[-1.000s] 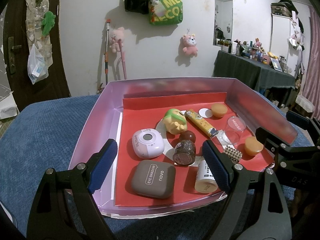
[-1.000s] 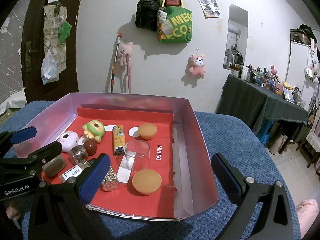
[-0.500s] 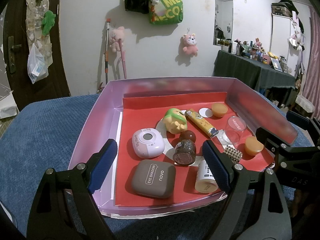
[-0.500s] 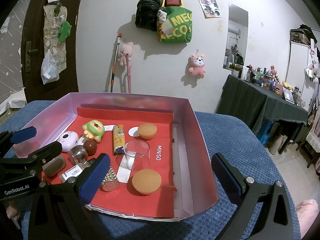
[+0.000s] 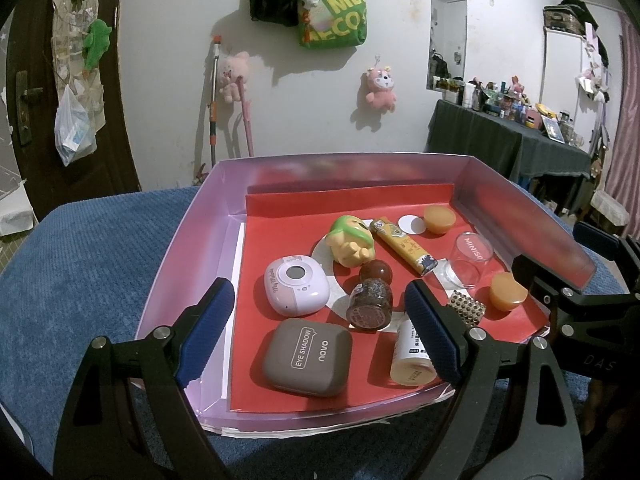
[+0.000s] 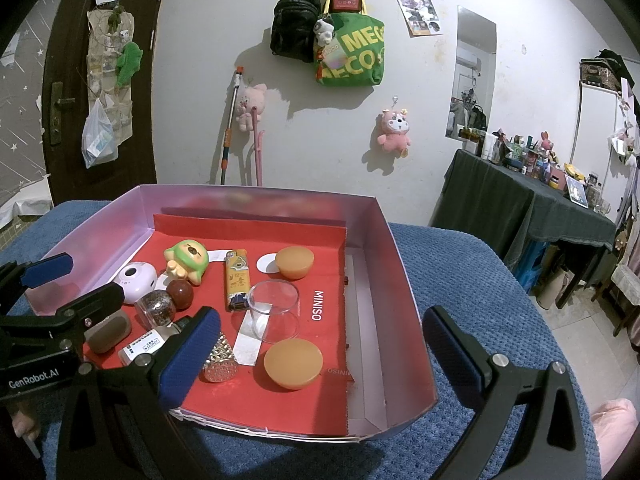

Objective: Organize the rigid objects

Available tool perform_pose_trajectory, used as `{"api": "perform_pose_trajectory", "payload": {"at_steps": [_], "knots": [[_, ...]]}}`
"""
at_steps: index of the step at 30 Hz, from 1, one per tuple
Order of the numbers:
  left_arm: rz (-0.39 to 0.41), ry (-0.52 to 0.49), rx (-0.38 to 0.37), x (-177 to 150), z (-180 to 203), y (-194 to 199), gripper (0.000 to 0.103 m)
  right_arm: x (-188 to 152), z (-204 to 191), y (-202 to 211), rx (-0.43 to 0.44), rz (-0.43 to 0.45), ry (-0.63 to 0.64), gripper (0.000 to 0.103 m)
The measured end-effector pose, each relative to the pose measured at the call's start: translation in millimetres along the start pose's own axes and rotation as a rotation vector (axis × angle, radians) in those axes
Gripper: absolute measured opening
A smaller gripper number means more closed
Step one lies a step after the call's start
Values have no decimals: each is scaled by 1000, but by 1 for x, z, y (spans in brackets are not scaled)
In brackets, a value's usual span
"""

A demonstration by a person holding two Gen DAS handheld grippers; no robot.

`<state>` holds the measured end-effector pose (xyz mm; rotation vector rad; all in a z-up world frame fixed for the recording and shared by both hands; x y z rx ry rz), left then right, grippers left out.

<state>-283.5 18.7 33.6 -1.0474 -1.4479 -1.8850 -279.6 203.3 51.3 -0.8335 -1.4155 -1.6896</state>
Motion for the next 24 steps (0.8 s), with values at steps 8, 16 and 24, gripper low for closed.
{"api": "perform_pose_trajectory", "payload": {"at_steps": [8, 16, 24], "knots": [[-1, 1, 0, 0, 0, 0, 89, 0, -1, 0, 0, 0, 1, 103], [-1, 2, 0, 0, 1, 0, 90, 0, 0, 0, -1, 0, 1, 103], [-1, 2, 1, 1, 0, 0, 90, 1, -1, -1, -1, 0, 1, 103]]}}
Point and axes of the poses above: each gripper's, at about its wrist camera, not at the fingertips, and y roughly against the way its jaws point, z to its right, x to its top, the point moved 7 cm from there along -y, roughly the way its jaws point, and after that the axes turned 11 degrees about -x, right-handed, at the moved point
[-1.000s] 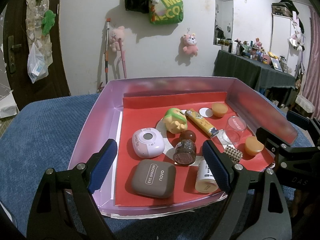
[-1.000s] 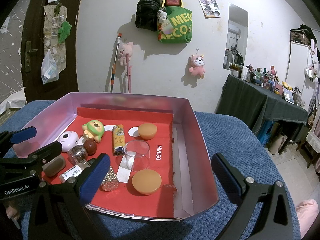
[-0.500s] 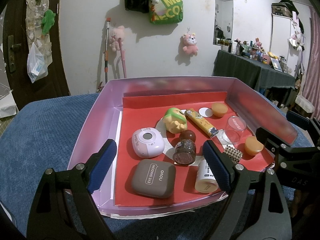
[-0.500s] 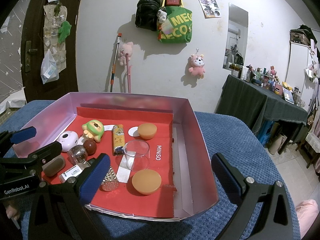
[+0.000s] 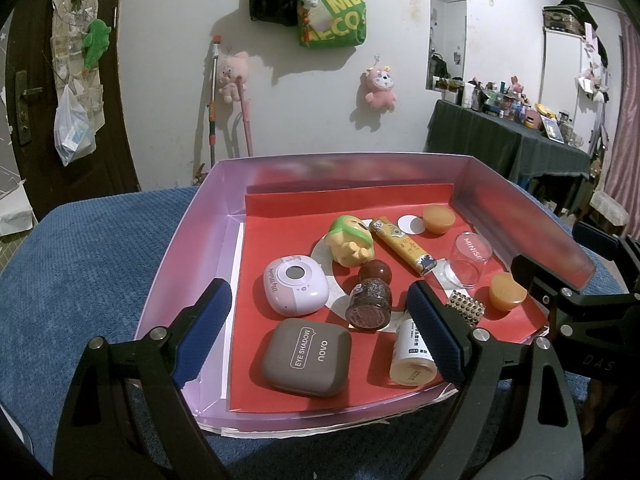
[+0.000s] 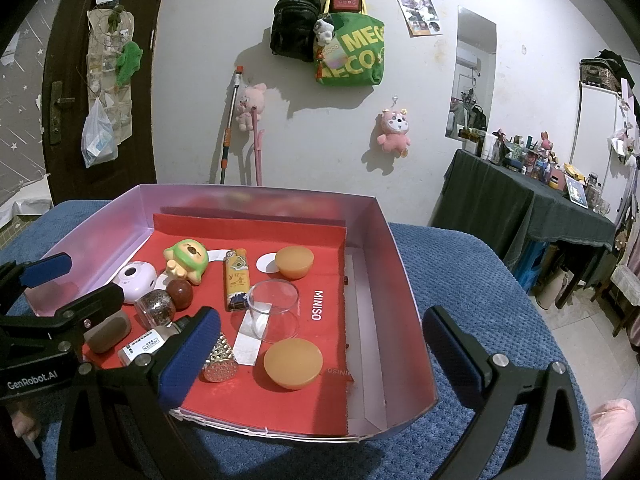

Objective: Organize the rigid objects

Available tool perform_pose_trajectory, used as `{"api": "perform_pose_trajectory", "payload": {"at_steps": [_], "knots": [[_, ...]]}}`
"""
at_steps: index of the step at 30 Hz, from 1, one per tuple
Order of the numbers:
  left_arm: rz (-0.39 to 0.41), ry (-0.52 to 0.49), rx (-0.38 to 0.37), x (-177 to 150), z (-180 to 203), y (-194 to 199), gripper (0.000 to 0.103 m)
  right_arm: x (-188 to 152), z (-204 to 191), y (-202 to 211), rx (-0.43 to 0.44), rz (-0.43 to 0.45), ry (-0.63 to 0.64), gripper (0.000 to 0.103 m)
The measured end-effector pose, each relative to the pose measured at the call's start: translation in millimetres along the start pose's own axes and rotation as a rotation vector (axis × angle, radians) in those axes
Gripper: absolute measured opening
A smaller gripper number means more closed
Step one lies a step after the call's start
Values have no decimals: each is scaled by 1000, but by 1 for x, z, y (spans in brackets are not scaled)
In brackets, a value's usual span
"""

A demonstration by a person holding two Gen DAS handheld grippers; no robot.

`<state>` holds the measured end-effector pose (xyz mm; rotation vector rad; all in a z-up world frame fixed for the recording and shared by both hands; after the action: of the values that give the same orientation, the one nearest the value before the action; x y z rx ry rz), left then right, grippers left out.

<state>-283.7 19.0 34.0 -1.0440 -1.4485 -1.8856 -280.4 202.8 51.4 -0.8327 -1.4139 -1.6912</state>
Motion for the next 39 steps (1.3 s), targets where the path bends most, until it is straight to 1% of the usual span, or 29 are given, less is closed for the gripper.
{"api": "perform_pose_trajectory", "payload": {"at_steps": [3, 12, 14, 24, 28, 29, 32, 34, 37, 39], "knots": [[1, 0, 0, 0, 0, 0, 94, 0, 0, 0, 0, 0, 0, 103], [-1, 3, 4, -2, -2, -1, 95, 0, 0, 0, 0, 0, 1, 103], [-1, 5, 9, -4, -2, -2, 98, 0, 0, 0, 0, 0, 1, 103], [-1, 16, 19, -6, -4, -1, 98, 0, 1, 0, -1, -1, 1, 103], [-1, 35, 43, -8, -7, 6, 98, 0, 0, 0, 2, 1, 0, 103], [-6, 36, 39, -9, -6, 11, 98, 0, 1, 1, 6, 4, -4, 103], [2, 58, 2, -11, -2, 32, 98, -1, 6, 9, 17, 17, -12, 103], [-5, 54, 12, -15, -1, 43, 98, -1, 8, 20, 15, 17, -2, 103], [-40, 43, 41, -31, 0, 56, 98, -6, 11, 42, -2, 19, 2, 103], [-81, 40, 40, -44, 1, 57, 98, -16, 11, 54, 25, -10, -4, 103]]}}
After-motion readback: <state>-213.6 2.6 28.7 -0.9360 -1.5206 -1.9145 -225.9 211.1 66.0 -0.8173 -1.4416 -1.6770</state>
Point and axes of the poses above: each gripper's, at about its wrist camera, not at the fingertips, and y roughly against the way its jaws point, z to its right, x to its top, the point moved 7 cm from there along -y, roughly the way its jaws point, and after that the axes turned 11 degrees about -x, right-handed, at the moved point
